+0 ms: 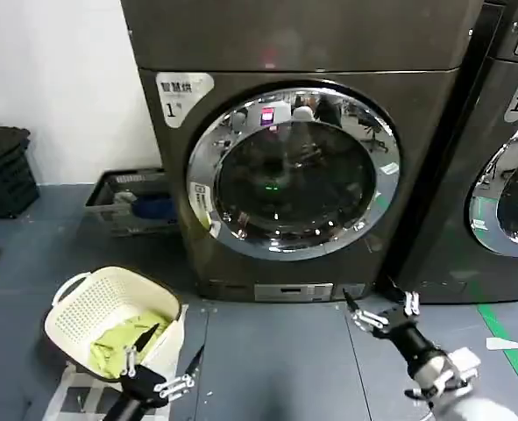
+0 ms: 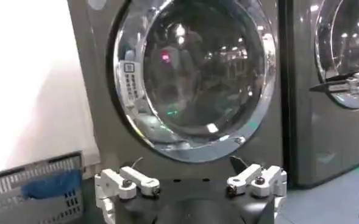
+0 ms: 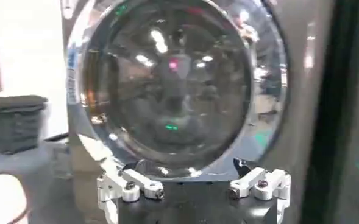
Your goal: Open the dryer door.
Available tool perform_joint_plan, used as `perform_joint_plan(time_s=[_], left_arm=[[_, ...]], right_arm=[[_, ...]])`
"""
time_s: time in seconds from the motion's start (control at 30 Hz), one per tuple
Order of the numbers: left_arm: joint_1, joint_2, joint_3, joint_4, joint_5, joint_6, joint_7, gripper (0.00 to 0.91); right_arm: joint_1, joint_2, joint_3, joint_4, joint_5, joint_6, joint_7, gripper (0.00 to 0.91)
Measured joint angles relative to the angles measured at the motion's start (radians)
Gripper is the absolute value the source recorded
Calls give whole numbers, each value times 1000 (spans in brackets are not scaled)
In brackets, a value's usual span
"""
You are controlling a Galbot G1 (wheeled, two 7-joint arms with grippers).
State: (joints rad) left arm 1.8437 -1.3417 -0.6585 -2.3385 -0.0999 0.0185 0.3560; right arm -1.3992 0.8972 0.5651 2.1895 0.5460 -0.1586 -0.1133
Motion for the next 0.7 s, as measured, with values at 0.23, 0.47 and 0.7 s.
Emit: perform_joint_plan(time_s=[0.23, 0.47, 0.7], left_arm=[[7, -8, -1, -6, 8, -2, 1, 907], [6, -9, -1, -6, 13, -2, 2, 907], [7, -9, 0, -11, 15, -2, 3, 907]], right_arm=[[138, -119, -117, -56, 56, 18, -8, 907], [301, -179, -251, -110, 109, 12, -5, 907], [488, -183, -406, -162, 129, 19, 17, 907]])
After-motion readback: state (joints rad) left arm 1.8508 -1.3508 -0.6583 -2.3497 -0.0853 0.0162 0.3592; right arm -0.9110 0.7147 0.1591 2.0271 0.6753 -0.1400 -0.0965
